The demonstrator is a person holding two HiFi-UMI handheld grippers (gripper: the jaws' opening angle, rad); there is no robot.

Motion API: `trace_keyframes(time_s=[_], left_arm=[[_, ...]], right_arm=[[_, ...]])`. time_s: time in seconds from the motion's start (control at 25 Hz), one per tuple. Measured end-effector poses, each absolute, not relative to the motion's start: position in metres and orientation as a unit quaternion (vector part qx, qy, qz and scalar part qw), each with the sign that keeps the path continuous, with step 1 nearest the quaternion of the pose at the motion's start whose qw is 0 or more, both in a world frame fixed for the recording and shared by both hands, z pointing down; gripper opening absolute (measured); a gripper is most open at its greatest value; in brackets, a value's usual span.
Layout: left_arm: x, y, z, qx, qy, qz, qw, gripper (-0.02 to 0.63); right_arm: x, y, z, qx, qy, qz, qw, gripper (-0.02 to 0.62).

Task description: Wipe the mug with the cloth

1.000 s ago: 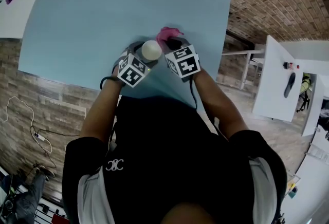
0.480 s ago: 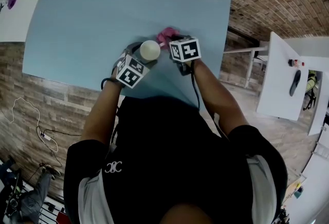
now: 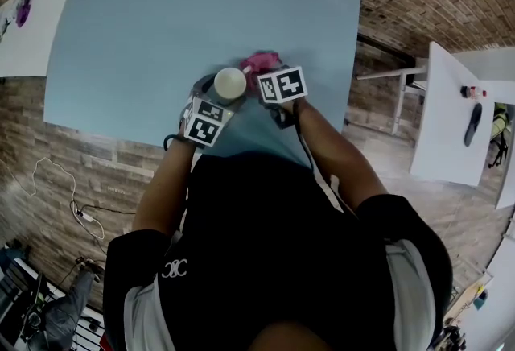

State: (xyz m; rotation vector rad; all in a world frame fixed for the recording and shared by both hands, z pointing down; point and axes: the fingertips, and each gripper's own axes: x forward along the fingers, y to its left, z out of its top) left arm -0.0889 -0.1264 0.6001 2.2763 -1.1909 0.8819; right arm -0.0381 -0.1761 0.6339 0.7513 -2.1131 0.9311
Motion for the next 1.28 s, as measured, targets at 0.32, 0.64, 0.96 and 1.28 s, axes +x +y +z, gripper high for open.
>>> trace_keyframes(time_s=[0.32, 0.64, 0.96, 1.28], left_arm=[[-0.086, -0.124, 0.602, 0.808, -0.447, 0.309, 0.227, 0.42], [-0.084, -0.127, 0.602, 0.796, -0.474, 0.295, 0.235, 0.422], [-0.082, -0.127, 0.603, 0.791, -0.481, 0.295, 0.235, 0.422], [-0.081, -0.126, 0.61, 0.783, -0.497, 0.292, 0.234, 0.422]], right_arm=[[-0.04, -0.16, 0.629, 0.266, -0.839, 0.341, 0.331, 0.038], [-0.045, -0.128, 0.574, 0.21, -0.891, 0.288, 0.28, 0.038], [-0.042, -0.127, 0.603, 0.206, -0.878, 0.309, 0.303, 0.038], [-0.042, -0.123, 0.564, 0.183, -0.904, 0.272, 0.274, 0.038]])
